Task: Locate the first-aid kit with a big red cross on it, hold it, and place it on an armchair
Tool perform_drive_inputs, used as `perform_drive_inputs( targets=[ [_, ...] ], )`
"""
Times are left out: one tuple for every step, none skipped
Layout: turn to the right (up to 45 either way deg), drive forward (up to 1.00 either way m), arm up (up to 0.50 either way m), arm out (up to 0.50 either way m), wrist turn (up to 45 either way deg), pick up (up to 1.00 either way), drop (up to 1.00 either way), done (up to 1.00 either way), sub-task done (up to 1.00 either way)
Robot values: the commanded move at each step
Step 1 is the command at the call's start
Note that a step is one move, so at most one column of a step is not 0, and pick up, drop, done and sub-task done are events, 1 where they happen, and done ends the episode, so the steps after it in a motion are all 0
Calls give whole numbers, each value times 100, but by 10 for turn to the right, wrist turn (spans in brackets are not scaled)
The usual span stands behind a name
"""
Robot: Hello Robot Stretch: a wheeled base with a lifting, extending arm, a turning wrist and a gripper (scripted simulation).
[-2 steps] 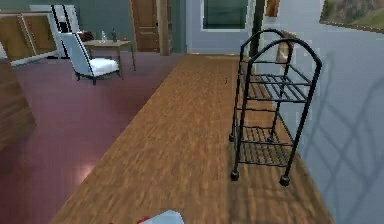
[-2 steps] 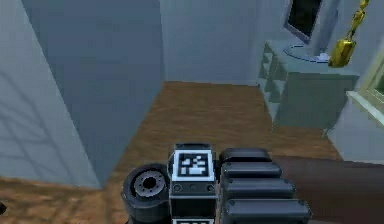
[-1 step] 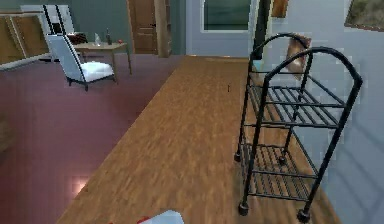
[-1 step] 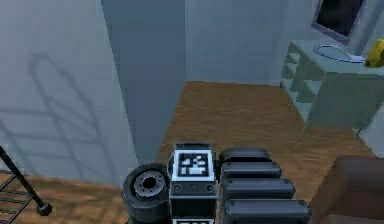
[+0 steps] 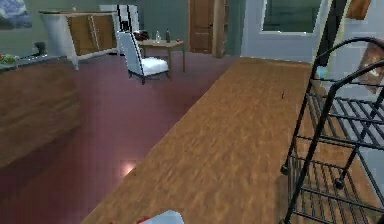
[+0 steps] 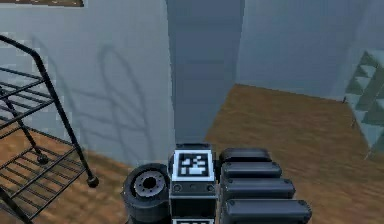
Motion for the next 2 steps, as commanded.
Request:
perform_drive_inputs(
  targets=[
    [0, 60, 0, 0, 0, 0, 0, 0, 0],
    [210, 0, 0, 0, 0, 0, 0, 0, 0]
  ],
)
